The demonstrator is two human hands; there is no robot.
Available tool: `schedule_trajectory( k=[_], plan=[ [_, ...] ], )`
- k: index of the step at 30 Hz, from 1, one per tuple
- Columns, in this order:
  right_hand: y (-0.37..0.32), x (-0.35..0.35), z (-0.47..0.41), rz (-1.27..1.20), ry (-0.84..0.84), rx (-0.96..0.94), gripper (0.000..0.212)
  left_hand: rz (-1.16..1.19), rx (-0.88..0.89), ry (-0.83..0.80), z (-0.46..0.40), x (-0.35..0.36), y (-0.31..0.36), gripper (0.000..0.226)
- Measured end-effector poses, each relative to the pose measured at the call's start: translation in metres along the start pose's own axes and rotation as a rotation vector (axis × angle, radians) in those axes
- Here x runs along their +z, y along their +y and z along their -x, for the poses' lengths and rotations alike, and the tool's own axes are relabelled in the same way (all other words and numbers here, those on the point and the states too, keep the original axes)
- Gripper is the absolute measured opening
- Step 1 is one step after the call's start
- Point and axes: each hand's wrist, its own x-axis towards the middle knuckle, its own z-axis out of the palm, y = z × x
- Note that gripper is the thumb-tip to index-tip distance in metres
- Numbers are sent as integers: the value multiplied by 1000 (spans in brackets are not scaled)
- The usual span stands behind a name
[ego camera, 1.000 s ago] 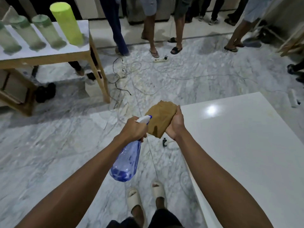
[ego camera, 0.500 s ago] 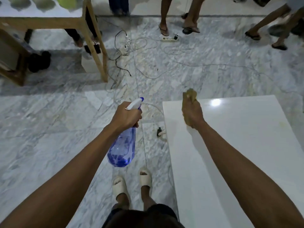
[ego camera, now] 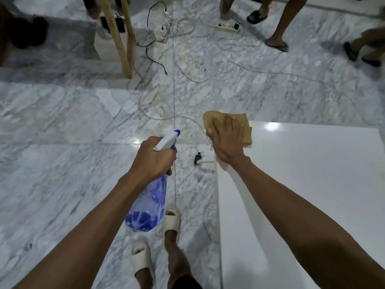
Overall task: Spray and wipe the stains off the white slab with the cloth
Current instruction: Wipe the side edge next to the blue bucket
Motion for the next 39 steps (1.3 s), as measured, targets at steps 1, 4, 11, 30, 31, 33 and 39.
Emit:
schedule_trajectory(
  k=[1,4,11,30,31,33,39],
  plan=[
    [-2,-5,-7,-30,103,42,80,1,3,-3,-1,0,-3,18],
    [-7,-8,-38,-114,176,232,73,17,1,-17,-5,-3,-10,16],
    [0,19,-48,53,115,249,80,25,22,-49,-3,1,-39,24],
    [5,33,30,178,85,213,90,33,133,-163,62,35,-129,12],
    [7,34,38,185,90,209,89,36,135,-165,67,37,-135,13],
    [10,38,55,190,88,205,88,47,135,-172,77,41,-147,18],
    [9,48,113,183,75,208,89,73,135,-174,101,57,-167,22]
  ],
)
